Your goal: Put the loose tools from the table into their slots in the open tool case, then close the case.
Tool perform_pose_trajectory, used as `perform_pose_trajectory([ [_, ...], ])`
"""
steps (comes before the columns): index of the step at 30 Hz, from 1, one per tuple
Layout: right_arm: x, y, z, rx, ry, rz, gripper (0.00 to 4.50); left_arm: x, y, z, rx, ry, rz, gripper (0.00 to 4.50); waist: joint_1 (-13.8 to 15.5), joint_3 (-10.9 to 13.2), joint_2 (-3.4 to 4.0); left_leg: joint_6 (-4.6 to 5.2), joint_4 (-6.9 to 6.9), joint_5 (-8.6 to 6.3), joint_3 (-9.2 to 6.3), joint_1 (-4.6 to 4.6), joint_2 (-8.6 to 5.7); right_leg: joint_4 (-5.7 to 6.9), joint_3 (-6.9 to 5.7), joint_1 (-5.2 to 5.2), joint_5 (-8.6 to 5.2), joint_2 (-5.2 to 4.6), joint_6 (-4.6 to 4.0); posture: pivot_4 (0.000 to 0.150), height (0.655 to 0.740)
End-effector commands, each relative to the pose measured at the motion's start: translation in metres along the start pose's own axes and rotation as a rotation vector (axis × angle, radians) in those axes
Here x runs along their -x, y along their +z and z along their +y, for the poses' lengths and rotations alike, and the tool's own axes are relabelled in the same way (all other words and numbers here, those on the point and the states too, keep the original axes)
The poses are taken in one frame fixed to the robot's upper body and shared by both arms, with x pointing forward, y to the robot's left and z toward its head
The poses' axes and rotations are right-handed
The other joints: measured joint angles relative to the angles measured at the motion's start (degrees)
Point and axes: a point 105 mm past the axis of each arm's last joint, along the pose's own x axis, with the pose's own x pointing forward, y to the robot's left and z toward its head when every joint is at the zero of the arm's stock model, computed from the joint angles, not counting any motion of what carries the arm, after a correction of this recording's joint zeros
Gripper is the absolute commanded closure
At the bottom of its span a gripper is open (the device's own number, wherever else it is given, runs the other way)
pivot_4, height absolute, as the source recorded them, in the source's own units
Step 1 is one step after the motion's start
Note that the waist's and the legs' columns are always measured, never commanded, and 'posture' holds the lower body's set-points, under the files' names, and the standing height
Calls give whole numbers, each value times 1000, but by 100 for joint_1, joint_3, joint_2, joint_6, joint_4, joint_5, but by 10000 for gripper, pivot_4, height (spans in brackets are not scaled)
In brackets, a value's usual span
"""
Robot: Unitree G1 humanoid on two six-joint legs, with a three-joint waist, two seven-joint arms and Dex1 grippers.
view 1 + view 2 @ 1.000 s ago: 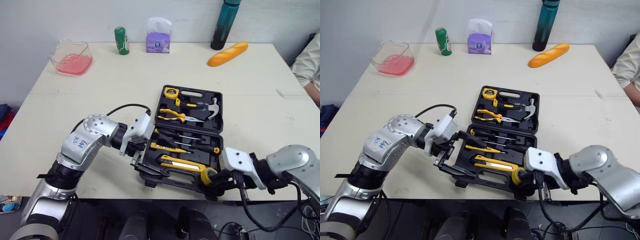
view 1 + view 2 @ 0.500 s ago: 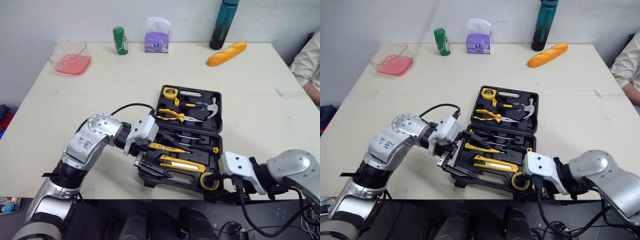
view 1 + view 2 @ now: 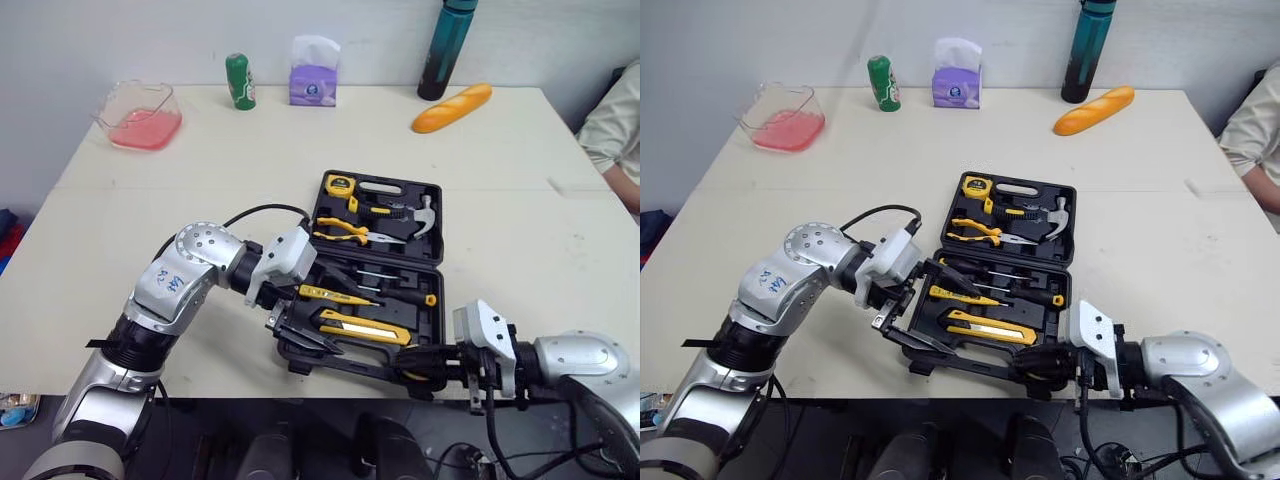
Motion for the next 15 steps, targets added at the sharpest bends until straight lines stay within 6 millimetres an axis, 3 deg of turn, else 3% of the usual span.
perform_pose_trajectory([
  [1,1,-12,0,5,-30,-18,44513,-1,4,0,-27,-14,5,0,6,0,0,0,0,0,0,0,0,0,0,0,0,0,0,1500,7327],
  [10,2,-74,-15,-106,-151,22,44513,3,6,6,-55,4,13,0,-22,-12,-20,-1,-3,-1,5,21,3,2,7,15,-1,3,-1,1500,7327],
  [15,4,-77,-16,-123,-145,10,44513,6,7,8,-62,15,13,0,-13,-22,-36,-2,-2,-1,5,28,4,2,15,21,-1,-2,-2,1500,7327],
])
